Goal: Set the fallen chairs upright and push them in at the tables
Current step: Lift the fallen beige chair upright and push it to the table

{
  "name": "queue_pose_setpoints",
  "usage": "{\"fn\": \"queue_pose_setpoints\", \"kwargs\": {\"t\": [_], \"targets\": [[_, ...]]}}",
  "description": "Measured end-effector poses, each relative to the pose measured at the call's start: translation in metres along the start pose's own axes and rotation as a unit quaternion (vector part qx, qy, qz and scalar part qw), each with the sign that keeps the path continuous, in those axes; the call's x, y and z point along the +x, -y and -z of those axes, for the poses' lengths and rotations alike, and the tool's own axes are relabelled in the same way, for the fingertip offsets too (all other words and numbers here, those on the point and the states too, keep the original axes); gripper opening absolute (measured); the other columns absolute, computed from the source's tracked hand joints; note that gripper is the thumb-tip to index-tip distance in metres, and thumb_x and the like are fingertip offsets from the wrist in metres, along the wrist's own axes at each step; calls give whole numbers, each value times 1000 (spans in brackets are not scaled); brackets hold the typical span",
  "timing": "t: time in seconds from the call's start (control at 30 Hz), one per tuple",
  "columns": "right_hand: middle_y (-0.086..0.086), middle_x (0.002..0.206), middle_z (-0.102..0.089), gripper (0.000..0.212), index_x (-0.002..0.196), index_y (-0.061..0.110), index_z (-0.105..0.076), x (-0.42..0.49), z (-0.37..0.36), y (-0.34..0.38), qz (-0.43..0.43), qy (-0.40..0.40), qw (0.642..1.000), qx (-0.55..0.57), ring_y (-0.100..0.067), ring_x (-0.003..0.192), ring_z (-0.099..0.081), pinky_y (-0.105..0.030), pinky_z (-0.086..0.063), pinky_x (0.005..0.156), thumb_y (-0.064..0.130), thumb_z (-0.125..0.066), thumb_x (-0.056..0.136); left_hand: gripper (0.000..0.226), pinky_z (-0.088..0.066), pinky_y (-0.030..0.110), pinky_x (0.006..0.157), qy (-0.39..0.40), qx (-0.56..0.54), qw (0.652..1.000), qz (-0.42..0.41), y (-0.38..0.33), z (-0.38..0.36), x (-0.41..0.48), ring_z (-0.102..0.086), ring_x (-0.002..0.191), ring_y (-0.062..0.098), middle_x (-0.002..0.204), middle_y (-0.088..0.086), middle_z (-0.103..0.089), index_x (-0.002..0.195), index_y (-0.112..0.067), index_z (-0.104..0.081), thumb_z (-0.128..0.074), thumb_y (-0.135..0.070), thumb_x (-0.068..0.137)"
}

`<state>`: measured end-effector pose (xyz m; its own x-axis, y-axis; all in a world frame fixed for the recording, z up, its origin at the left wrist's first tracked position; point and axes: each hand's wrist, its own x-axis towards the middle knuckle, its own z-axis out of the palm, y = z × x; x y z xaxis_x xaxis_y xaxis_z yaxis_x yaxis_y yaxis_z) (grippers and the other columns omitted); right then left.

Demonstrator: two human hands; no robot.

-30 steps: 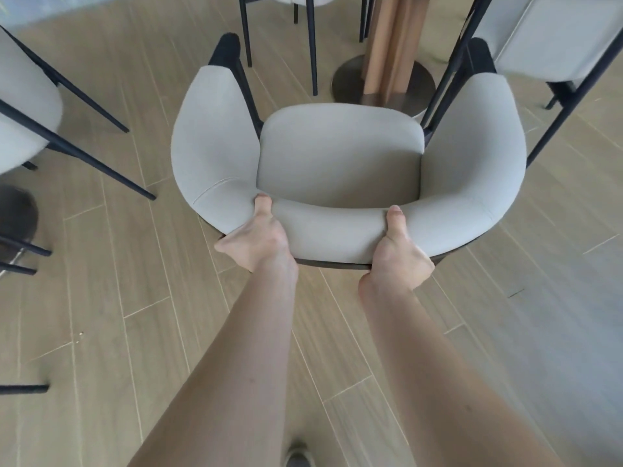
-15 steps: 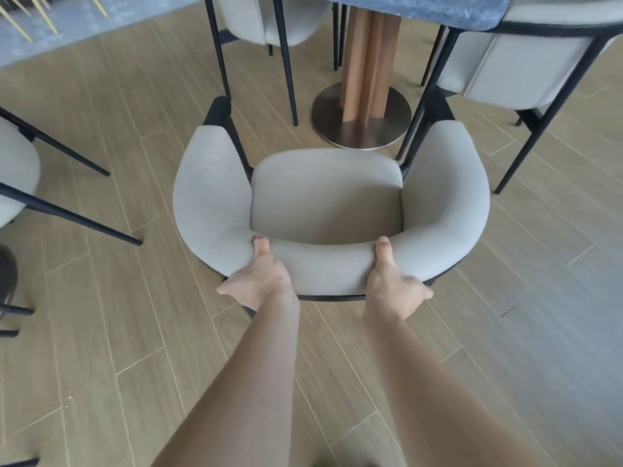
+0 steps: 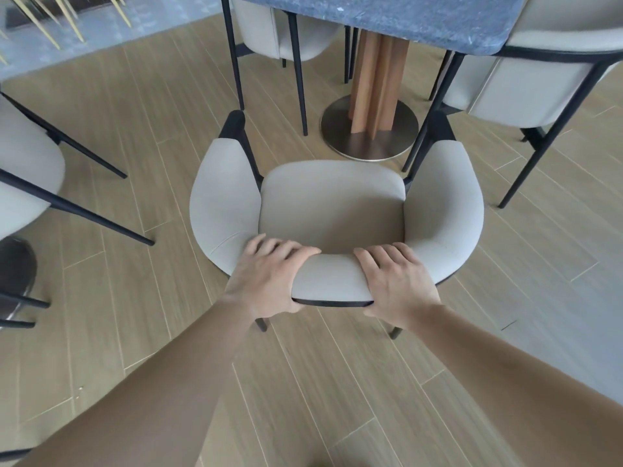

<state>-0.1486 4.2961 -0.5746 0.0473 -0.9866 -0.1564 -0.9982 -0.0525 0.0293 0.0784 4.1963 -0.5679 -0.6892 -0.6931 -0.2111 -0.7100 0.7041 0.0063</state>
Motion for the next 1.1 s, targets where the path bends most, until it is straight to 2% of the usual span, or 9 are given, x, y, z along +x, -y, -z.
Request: {"fn": "queue_pose_setpoints", "kwargs": {"t": [0.07,0.1,0.27,0.5,0.77,0.93,1.1], "targets": [[-7,103,-70,93,125,9,-66,4,-2,-4,-2,-1,1000,-9,-33,95,-69,-44,-52,100,44,-96,44,102,-28,45,117,1,35,999,-8,4,-2,6,-54,126,25,140,-11,-56,151,-42,-37,-82,-62,62],[-7,99,-69,90,121,9,-67,6,-2,-5,0,4,1000,-16,-33,91,-68,-44,-53,97,44,-97,44,101,-30,45,114,5,46,999,-10,4,-2,9,-55,123,26,138,-11,-56,150,-41,-38,-82,-60,62],[-4,111,-65,79,131,15,-58,45,6,-18,-8,6,1000,-16,-30,104,-64,-41,-42,107,46,-86,64,101,-30,43,112,-3,48,999,-18,24,3,49,-53,123,25,138,-13,-55,149,-43,-33,-80,-62,61],[-3,110,-64,85,130,17,-58,133,18,-37,-56,2,998,-9,-30,107,-63,-43,-42,106,47,-89,57,102,-29,43,110,-13,44,998,-47,81,20,137,-52,122,26,135,-12,-55,145,-44,-29,-81,-64,59],[0,113,-62,84,131,21,-53,245,39,-60,-102,1,995,0,-27,112,-60,-39,-37,110,50,-84,59,99,-30,44,109,-31,32,995,-88,152,43,248,-50,124,27,136,-11,-54,144,-44,-31,-80,-65,61],[-2,105,-63,80,123,18,-59,293,42,-73,-127,-27,992,10,-30,105,-63,-42,-43,102,48,-86,53,102,-30,43,109,-43,42,990,-126,186,51,301,-51,124,25,137,-16,-54,145,-44,-30,-81,-66,60],[-3,100,-63,75,119,16,-61,335,47,-83,-152,-38,987,22,-31,99,-62,-43,-43,99,44,-86,54,101,-30,44,112,-26,34,988,-148,211,68,351,-50,125,23,137,-18,-55,144,-45,-31,-82,-64,58]]}}
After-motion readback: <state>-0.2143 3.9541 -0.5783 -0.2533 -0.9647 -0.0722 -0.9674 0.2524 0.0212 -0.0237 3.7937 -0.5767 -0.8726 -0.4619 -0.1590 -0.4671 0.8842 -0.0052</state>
